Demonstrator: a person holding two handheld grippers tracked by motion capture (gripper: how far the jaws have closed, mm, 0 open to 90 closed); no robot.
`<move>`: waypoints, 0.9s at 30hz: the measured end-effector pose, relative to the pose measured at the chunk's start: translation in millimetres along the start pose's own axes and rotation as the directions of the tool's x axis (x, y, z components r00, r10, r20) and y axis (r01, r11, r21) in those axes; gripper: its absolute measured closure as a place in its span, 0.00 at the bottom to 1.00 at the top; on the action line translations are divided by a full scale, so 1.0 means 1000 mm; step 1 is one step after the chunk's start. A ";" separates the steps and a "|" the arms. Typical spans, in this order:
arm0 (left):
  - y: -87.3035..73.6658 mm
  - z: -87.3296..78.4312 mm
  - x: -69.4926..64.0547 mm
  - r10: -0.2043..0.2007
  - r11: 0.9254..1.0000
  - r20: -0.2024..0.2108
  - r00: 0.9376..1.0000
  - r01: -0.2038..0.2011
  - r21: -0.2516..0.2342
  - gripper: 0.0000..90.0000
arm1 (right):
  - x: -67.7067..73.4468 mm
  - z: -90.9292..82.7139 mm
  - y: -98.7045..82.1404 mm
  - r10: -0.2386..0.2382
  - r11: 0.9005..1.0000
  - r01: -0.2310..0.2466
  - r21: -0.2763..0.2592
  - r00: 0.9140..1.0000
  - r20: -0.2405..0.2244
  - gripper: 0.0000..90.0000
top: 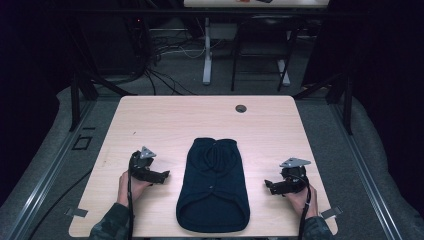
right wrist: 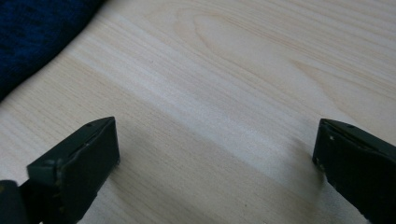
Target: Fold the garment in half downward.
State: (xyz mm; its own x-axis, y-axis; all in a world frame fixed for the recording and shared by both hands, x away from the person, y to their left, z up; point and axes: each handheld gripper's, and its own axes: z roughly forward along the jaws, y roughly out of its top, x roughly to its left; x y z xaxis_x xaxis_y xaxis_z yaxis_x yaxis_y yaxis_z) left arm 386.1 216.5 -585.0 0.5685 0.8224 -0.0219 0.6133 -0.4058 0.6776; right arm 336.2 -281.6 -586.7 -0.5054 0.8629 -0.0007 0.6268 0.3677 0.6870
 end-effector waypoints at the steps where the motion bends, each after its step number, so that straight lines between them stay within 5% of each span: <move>1: 0.001 0.000 0.000 -0.010 1.000 0.003 1.000 0.010 -0.012 0.00 | 0.000 0.000 0.002 0.007 1.000 -0.007 0.014 1.000 -0.005 0.00; 4: 0.005 -0.001 -0.002 0.027 1.000 -0.018 0.999 -0.027 -0.015 0.00 | 0.000 -0.003 0.006 0.012 1.000 -0.012 0.007 1.000 -0.002 0.00; 19: 0.037 -0.014 0.011 -0.019 0.996 0.004 1.000 0.019 -0.089 0.01 | 0.006 -0.007 0.031 0.015 1.000 -0.016 -0.016 0.999 -0.041 0.00; 27: 0.058 -0.008 0.006 0.001 0.998 0.042 0.999 0.002 -0.068 0.01 | 0.007 -0.003 0.051 0.025 0.999 -0.027 -0.021 0.995 -0.099 0.00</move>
State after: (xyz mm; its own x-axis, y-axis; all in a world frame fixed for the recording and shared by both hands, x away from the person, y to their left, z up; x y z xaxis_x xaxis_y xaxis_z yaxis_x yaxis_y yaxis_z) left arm 420.8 200.5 -539.7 0.5919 0.8043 -0.0520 0.5756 -0.3767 0.7258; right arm 362.8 -257.7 -549.6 -0.5457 0.8333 0.0884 0.6276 0.3365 0.7020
